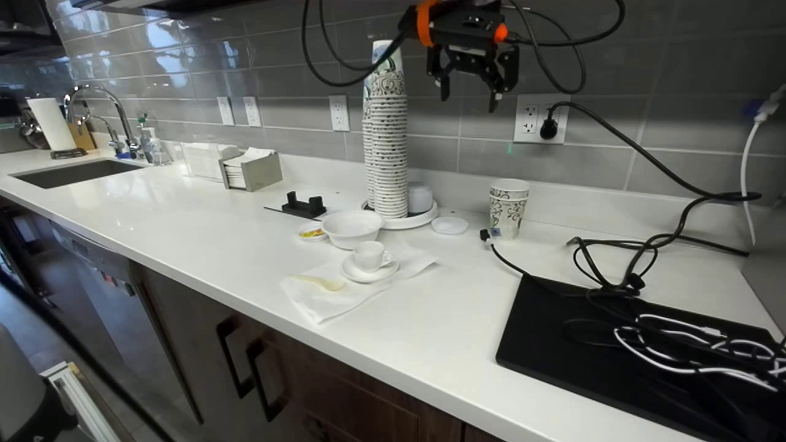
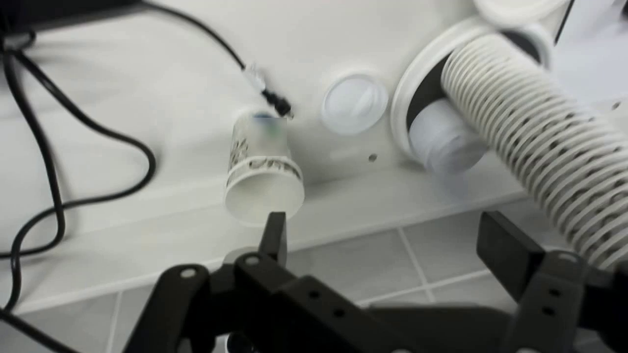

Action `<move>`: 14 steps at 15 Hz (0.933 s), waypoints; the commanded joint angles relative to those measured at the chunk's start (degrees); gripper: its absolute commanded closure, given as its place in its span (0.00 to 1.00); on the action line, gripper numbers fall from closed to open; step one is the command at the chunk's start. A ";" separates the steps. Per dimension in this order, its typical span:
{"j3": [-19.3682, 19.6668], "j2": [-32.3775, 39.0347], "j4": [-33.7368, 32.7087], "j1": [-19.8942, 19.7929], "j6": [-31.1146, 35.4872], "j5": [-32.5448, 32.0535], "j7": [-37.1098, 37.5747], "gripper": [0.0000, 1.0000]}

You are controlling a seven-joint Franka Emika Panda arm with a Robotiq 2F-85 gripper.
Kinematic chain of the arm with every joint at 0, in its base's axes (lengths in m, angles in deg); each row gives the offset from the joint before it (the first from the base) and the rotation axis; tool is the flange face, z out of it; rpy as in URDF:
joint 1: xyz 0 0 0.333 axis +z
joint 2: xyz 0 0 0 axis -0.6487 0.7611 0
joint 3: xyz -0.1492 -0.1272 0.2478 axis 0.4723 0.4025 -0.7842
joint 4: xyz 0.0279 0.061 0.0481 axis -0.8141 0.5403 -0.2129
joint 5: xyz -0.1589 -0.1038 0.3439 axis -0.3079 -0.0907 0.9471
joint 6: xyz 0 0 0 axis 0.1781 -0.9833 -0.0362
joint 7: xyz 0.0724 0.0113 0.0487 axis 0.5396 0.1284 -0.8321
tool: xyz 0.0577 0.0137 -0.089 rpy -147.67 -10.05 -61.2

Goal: Move the coffee cups on the right backwards.

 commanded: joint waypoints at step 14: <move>7.97 -13.13 7.66 13.04 -29.70 -19.35 25.66 0.00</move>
